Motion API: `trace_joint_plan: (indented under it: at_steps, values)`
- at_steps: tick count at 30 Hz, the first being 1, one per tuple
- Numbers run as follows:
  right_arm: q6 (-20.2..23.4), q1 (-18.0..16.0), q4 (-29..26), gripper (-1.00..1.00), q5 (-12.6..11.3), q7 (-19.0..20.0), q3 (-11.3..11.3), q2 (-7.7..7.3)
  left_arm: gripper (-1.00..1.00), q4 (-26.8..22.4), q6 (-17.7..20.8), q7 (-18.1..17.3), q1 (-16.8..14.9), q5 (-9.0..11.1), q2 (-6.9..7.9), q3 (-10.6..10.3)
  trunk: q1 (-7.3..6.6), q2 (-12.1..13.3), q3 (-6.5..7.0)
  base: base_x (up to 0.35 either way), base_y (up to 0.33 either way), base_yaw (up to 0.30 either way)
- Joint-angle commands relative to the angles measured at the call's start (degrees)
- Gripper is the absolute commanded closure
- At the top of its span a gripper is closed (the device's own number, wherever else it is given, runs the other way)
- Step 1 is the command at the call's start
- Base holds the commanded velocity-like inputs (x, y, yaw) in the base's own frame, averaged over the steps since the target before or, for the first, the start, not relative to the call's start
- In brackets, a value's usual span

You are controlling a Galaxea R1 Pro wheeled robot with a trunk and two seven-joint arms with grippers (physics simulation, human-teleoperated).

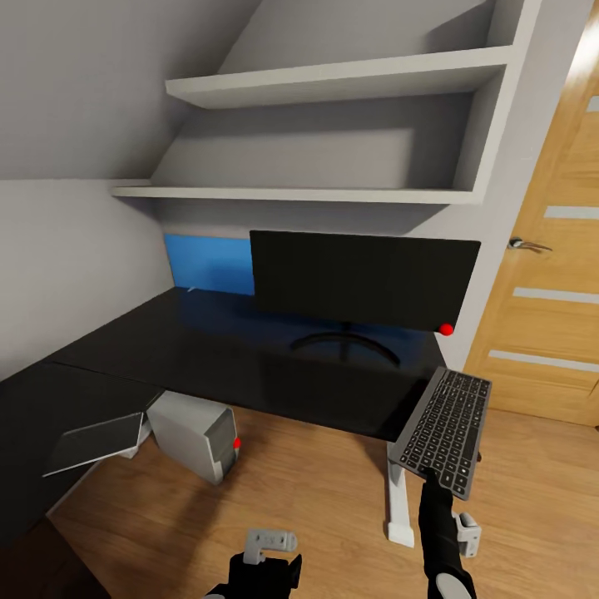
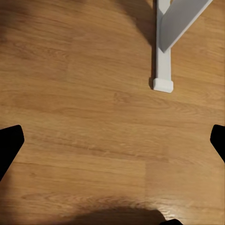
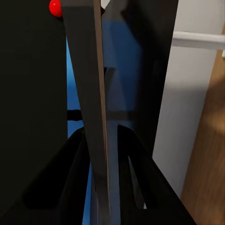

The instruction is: In the bedroom, organize the workspace by keeping the computer under the desk, ensuring the monitor is on the desk, placing the keyboard on the desk next to the monitor, placing the mouse on the desk next to the keyboard, moving the folder from the swivel chair onto the desk next to the mouse, stacking the notebook on top of the folder with the pen on top of the notebook, and positioning the swivel chair next to the desk.

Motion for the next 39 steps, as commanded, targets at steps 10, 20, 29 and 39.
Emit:
trace_joint_plan:
  at_steps: [10, 20, 29, 39]
  values:
    - [-0.1, 0.0, 0.0, 1.00, -0.7, 0.4, 0.3, -0.04, -1.00, -0.1, 0.1, 0.6, -0.1, 0.5, 0.06, -0.1, 0.00, 0.0, -0.06, 0.000, 0.000, 0.000]
    - [-0.1, 0.0, -0.1, -1.00, -0.7, 0.4, 0.3, -0.14, -1.00, -0.1, 0.1, 0.6, -0.1, 0.6, 0.06, -0.1, 0.00, 0.0, -0.06, 0.000, 0.000, 0.000]
    - [-0.1, 0.0, -0.1, -1.00, -0.6, 0.4, 0.3, -0.14, -1.00, -0.1, 0.1, 0.5, -0.1, 0.5, 0.20, 0.1, 0.00, 0.0, -0.06, 0.000, 0.000, 0.000]
    - [-0.1, 0.0, 1.5, -1.00, -0.8, -0.6, 0.3, -0.13, -1.00, -0.1, -0.1, 0.5, -0.1, 0.5, 0.32, 0.3, 0.00, 0.0, -0.06, 0.000, 0.000, 0.000]
